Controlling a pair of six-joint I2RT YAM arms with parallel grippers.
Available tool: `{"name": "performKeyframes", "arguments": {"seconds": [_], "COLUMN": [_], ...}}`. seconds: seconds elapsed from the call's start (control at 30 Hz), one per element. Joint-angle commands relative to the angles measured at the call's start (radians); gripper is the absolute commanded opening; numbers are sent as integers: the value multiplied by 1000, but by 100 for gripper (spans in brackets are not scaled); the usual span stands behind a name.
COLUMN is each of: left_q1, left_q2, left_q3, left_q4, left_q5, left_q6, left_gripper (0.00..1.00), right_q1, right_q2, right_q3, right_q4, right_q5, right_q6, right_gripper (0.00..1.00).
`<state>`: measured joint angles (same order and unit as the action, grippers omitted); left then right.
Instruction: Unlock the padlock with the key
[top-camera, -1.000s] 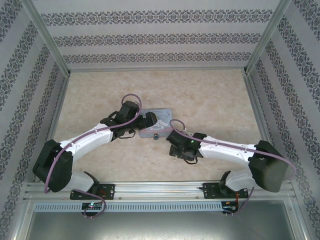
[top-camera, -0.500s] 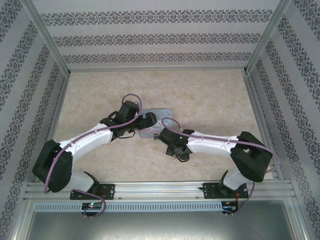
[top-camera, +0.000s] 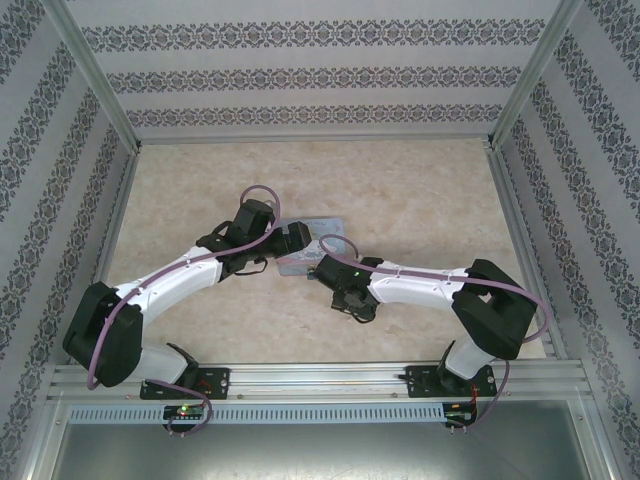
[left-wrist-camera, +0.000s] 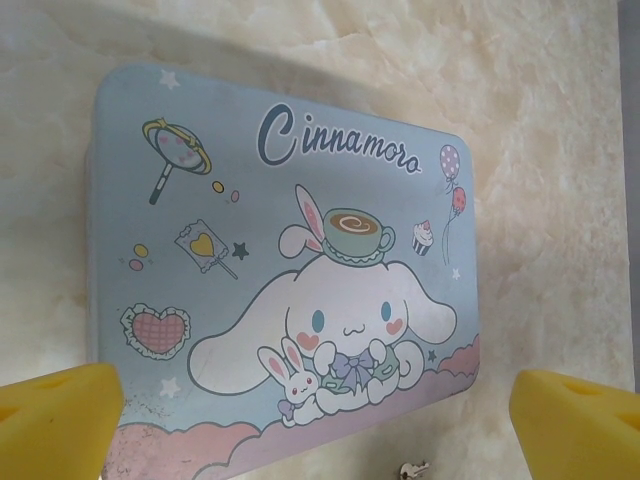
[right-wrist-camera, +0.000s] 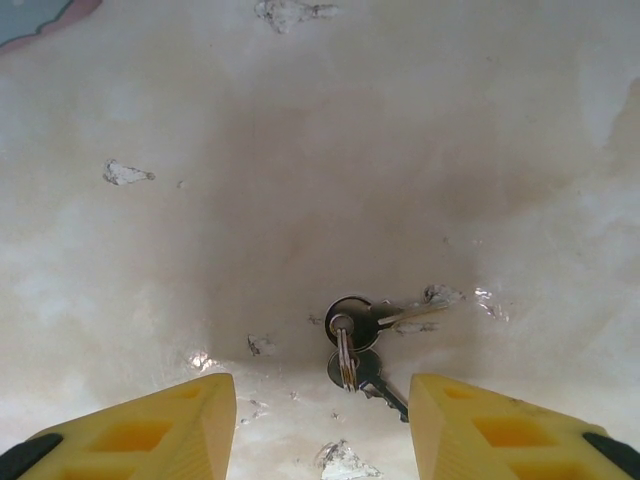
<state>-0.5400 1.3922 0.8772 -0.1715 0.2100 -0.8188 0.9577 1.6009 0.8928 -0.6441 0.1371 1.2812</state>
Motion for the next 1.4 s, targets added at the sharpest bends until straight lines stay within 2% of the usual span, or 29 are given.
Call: {"name": "performKeyframes", "arguments": {"seconds": [0.0, 0.3, 0.53, 0.7, 0.93, 1.13, 1.37], "left_q1": [14, 21, 24, 26, 25, 25, 25], "left_q2": [-16, -9, -6, -1, -8, -13, -28], "left_q3": [-14, -17, -17, -16, -15, -22, -35], "left_q4": [28, 37, 39, 41, 23, 14, 12], "left_q5": [14, 24, 26, 29, 26, 32, 39], "left_q6": [17, 16, 16, 12, 18, 14, 0], "left_gripper": [99, 99, 99, 100, 100, 99, 99], "right_q1": [-12, -29, -39, -56, -66, -78, -94], "right_q2": [17, 78, 115, 145, 118, 15, -151], "right_q3": [-5, 10, 1, -20, -54, -114, -172], "right_q4": [-26, -26, -10, 17, 58, 115, 181], "right_q5": [35, 29, 20, 10, -10, -20, -46], "right_q6": [6, -28, -47, -80, -181, -263, -243], "right_gripper": [49, 46, 40, 26, 0, 0, 0]}}
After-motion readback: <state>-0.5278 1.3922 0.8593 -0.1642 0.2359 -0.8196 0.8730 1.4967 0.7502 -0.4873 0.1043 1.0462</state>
